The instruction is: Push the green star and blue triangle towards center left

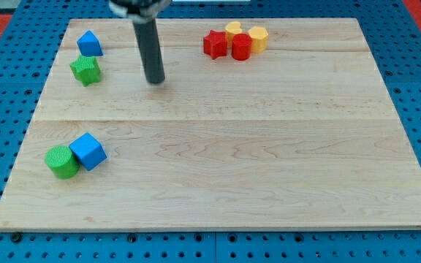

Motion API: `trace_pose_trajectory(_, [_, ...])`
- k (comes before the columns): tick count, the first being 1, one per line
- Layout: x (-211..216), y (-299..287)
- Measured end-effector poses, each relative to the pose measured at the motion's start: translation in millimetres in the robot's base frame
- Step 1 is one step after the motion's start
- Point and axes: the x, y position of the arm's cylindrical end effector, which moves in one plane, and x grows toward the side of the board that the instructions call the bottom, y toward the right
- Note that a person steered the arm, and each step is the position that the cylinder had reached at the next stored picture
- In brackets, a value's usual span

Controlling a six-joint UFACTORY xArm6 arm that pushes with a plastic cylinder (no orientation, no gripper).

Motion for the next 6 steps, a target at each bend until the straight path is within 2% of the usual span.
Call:
trace_pose_trajectory(1, [-101.3, -3.4])
trace_pose_trajectory(2, [-115.7, -71.0])
trace_pose_trajectory(3, [-86.2, -125.8])
trace_pose_trajectory(5, [49.4, -132.8])
trace_pose_trajectory(6, [98.3, -129.0])
